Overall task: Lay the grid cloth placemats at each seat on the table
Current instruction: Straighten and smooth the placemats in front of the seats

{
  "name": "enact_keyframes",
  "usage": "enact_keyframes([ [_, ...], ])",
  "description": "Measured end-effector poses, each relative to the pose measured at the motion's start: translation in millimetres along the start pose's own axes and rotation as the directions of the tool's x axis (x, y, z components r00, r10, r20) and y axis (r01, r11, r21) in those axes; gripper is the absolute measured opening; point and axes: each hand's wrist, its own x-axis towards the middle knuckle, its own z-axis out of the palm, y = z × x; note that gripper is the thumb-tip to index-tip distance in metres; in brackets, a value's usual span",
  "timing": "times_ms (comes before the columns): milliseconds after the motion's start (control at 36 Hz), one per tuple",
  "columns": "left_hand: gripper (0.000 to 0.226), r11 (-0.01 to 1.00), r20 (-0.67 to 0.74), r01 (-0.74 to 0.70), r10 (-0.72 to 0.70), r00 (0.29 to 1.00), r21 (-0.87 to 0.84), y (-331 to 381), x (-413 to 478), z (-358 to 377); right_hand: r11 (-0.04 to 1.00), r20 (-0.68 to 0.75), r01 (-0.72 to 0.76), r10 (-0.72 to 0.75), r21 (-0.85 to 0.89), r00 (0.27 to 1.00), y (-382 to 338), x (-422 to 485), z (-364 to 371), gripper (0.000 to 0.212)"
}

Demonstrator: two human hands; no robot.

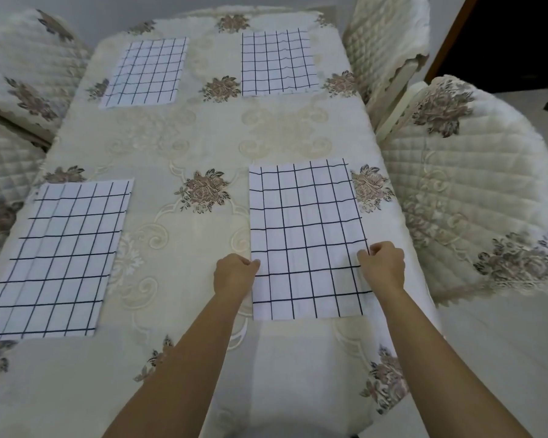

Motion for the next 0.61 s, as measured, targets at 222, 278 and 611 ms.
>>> enact_keyframes([
  [222, 0.020, 0.999, -0.003, 0.034, -0.034, 0.999, -0.009, -3, 8, 6, 0.997, 0.054, -0.018, 0.022, -0.069, 0.998, 0, 11, 2, 0.017],
  [278, 0.020, 0.999, -0.015, 0.029, -0.030, 0.999, -0.014, -4, 10, 7, 0.996, 0.056, -0.009, 0.015, -0.093, 0.998, 1, 14, 2, 0.017],
  [611, 0.042, 1.000, -0.117, -0.008, 0.007, 0.993, -0.003, -18, 14, 6, 0.987, 0.062, 0.060, -0.051, -0.150, 0.997, -1, 11, 10, 0.017],
])
